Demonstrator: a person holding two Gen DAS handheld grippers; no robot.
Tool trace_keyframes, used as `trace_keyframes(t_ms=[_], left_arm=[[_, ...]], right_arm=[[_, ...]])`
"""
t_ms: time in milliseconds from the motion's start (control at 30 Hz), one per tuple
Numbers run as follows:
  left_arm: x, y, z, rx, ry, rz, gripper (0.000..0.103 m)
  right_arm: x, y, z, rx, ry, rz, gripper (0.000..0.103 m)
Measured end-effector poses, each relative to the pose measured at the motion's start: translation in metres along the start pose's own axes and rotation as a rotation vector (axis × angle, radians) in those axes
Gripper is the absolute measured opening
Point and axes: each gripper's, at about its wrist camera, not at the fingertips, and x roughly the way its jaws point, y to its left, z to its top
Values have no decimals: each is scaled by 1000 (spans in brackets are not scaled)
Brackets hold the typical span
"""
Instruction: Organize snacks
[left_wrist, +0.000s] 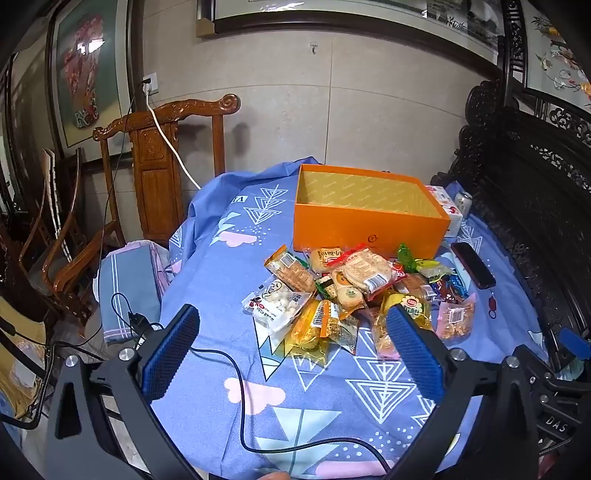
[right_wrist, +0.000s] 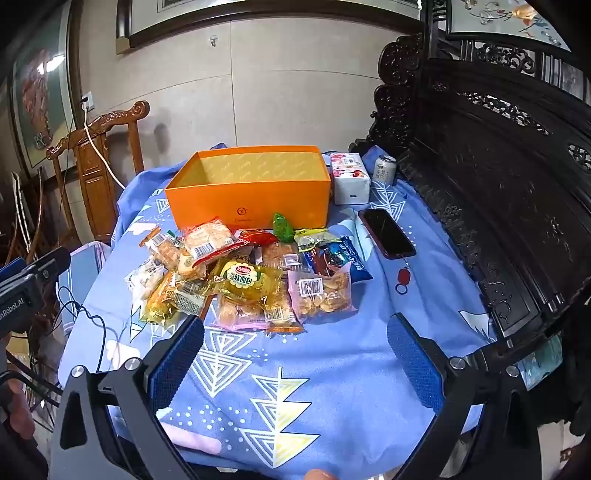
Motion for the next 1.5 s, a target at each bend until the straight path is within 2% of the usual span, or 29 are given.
trace_keyframes(t_ms=[400, 1500], left_arm=[[0, -8, -1, 1, -2, 1, 99], [0, 1, 0, -7, -4, -3, 99]], right_arm=[[1, 1, -1, 1, 7, 4, 100], [0, 2, -1, -1, 10, 3, 100]])
